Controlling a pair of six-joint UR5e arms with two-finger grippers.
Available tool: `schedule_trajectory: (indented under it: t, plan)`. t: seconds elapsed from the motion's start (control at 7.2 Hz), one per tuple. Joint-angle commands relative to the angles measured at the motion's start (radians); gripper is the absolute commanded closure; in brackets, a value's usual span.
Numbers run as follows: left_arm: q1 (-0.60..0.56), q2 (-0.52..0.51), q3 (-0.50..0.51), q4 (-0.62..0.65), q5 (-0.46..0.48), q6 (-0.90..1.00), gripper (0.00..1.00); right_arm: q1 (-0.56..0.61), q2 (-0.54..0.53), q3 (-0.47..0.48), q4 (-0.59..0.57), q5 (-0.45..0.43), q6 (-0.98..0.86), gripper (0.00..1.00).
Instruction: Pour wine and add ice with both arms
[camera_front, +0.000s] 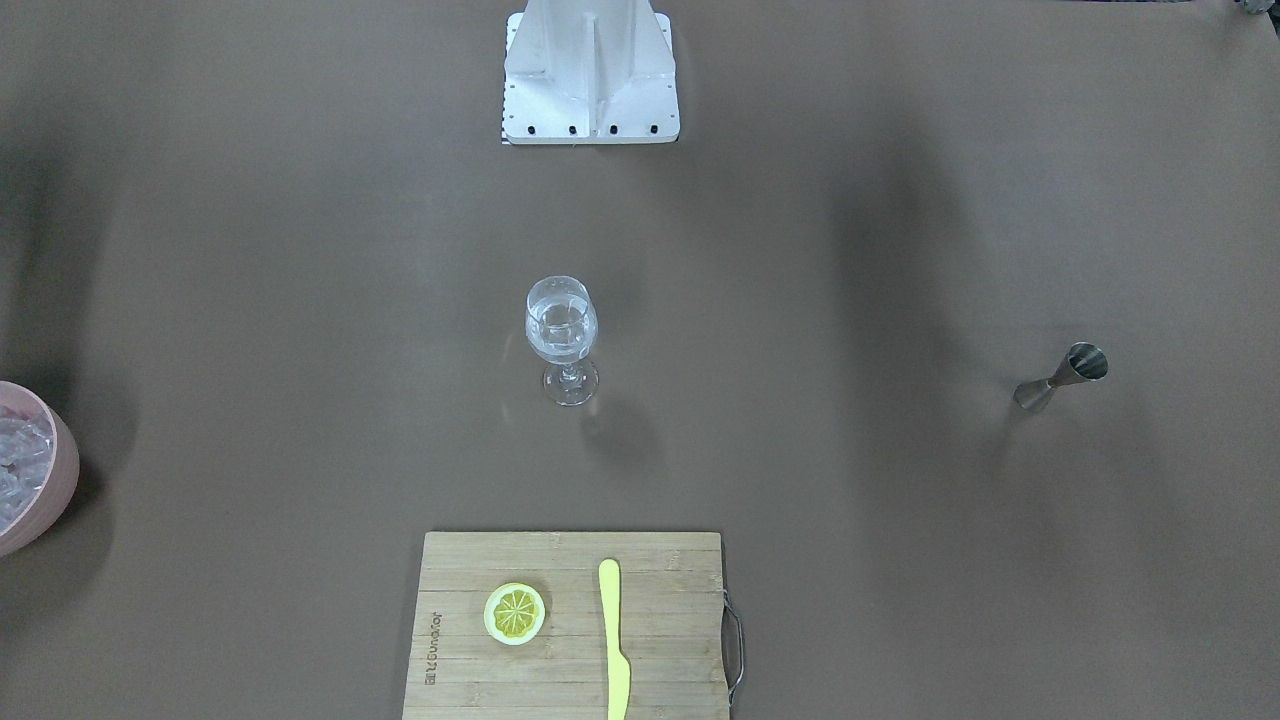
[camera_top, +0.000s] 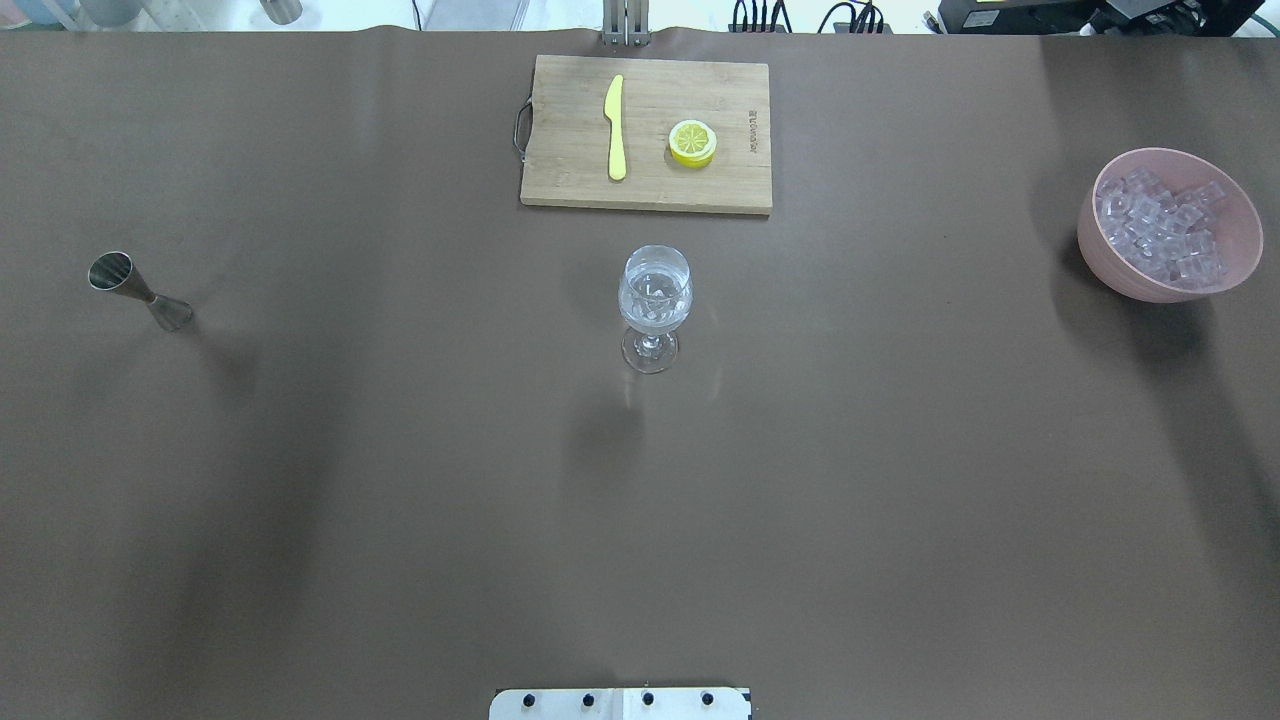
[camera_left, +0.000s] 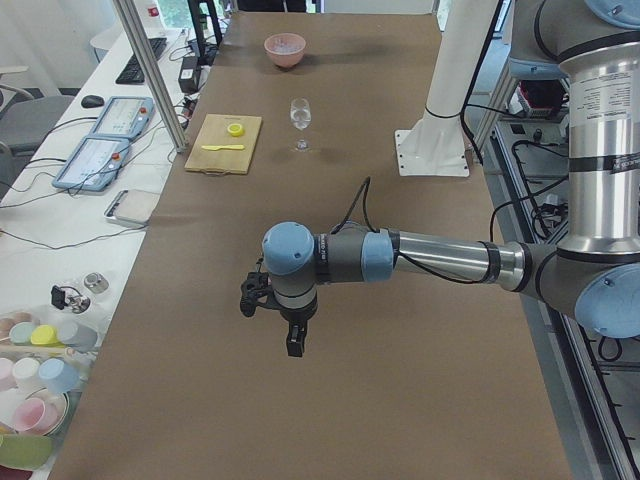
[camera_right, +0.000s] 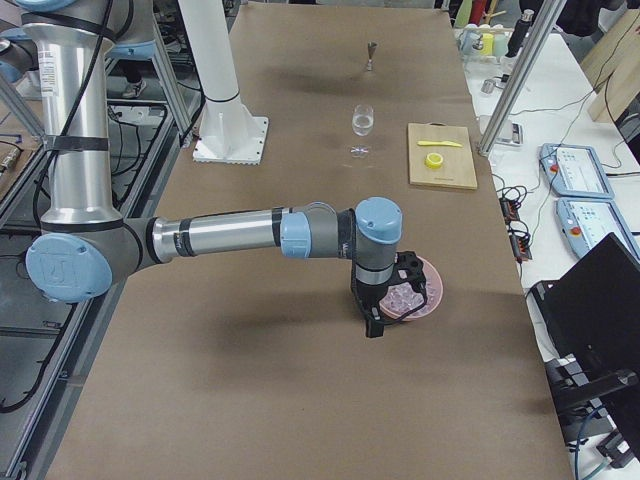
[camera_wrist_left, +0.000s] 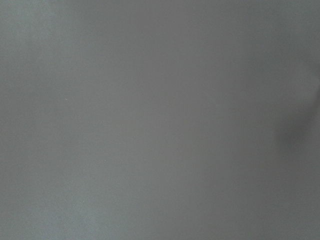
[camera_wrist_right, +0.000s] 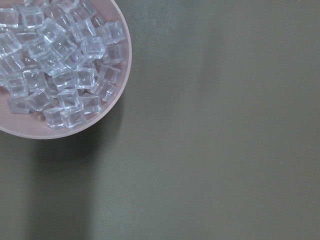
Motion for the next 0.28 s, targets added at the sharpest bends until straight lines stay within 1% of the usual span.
schedule_trajectory:
  t: [0.0,0.14]
  plan:
    - [0.001,-0.003,0.002,0.000,0.000,-0.002,0.01,-0.001,-0.001,-0.001,0.000,0.001,-0.001,0.00]
    - [0.001,-0.006,-0.001,0.000,-0.002,-0.002,0.01,-0.001,0.001,0.001,0.000,0.001,0.001,0.00]
